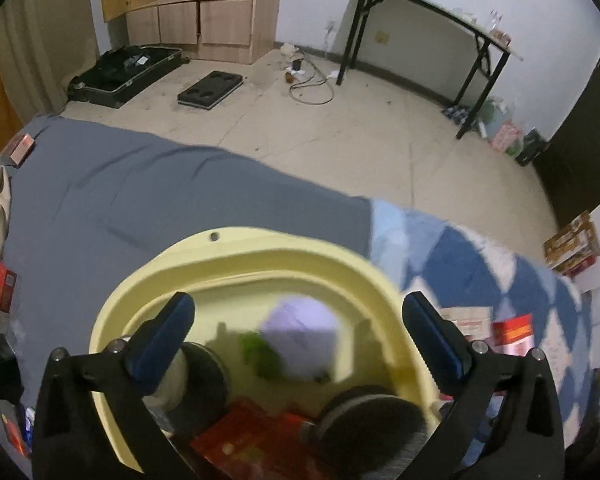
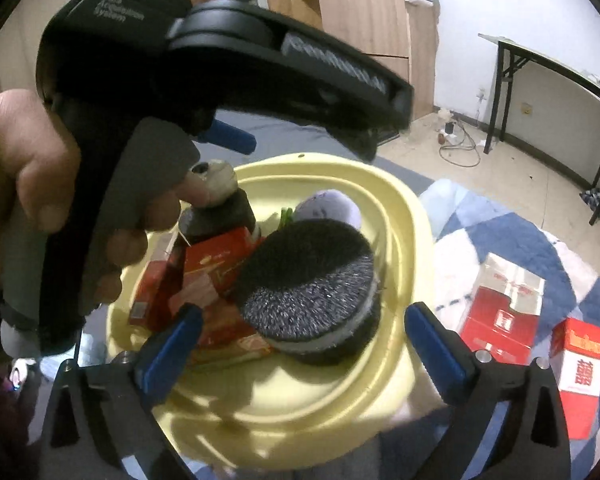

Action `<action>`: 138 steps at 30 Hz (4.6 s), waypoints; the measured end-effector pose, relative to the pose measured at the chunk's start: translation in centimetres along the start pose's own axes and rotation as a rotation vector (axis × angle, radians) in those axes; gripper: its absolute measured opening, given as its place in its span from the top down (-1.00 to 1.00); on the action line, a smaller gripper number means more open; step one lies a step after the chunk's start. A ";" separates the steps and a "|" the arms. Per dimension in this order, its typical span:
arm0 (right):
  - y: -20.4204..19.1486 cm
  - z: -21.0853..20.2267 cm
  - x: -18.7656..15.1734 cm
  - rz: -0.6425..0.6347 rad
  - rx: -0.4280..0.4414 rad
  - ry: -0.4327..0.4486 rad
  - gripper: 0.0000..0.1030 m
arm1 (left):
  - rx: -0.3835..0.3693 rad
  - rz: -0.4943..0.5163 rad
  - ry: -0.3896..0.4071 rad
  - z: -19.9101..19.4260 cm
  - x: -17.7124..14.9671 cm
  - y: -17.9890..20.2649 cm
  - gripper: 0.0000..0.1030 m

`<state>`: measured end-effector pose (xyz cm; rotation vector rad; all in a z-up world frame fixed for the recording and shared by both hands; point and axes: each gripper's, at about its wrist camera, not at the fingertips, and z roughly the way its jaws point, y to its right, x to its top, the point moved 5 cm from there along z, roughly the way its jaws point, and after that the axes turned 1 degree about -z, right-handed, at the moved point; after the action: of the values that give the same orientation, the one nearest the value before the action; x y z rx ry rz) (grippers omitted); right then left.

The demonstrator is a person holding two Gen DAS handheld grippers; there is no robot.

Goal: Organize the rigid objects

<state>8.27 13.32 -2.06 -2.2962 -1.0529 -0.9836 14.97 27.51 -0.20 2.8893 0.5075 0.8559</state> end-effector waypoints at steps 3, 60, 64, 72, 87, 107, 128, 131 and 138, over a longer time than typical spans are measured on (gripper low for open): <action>0.6 -2.5 -0.3 0.015 -0.009 0.039 -0.99 | -0.031 0.000 0.021 -1.6 0.5 1.5 -1.00; 15.3 -12.1 -6.8 0.231 -0.387 0.141 -0.09 | -0.074 0.186 0.077 -5.1 -4.8 14.1 -0.12; 13.1 -13.8 -4.3 0.181 -0.363 0.179 -0.09 | -0.082 0.152 0.118 -8.6 -3.8 11.6 -0.12; 6.9 -13.9 1.5 0.063 -0.217 0.190 -0.09 | 0.044 -0.035 0.124 -12.4 -3.8 -0.6 -0.12; 4.0 2.0 6.8 -0.015 -0.039 -0.174 -0.09 | 0.068 -0.250 -0.053 -4.3 -8.2 -10.0 -0.12; 3.2 7.3 7.5 -0.028 -0.042 -0.161 -0.67 | 0.037 -0.304 0.057 -5.0 -6.6 -10.5 -1.00; 11.3 -6.7 -2.2 -0.221 -0.004 -0.009 -0.99 | 0.231 -0.467 0.162 -7.7 -16.5 1.8 -1.00; 12.3 -6.0 -5.4 -0.173 -0.019 -0.012 -0.99 | 0.294 -0.405 0.198 -6.7 -18.7 4.5 -1.00; 10.0 -3.1 -9.8 -0.239 -0.022 -0.051 -0.99 | 0.357 -0.516 0.072 -1.8 -24.1 4.1 -1.00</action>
<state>10.23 0.50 -8.20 -2.2600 -1.3691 -1.0352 -3.78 15.47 -10.39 2.7882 1.4642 0.8473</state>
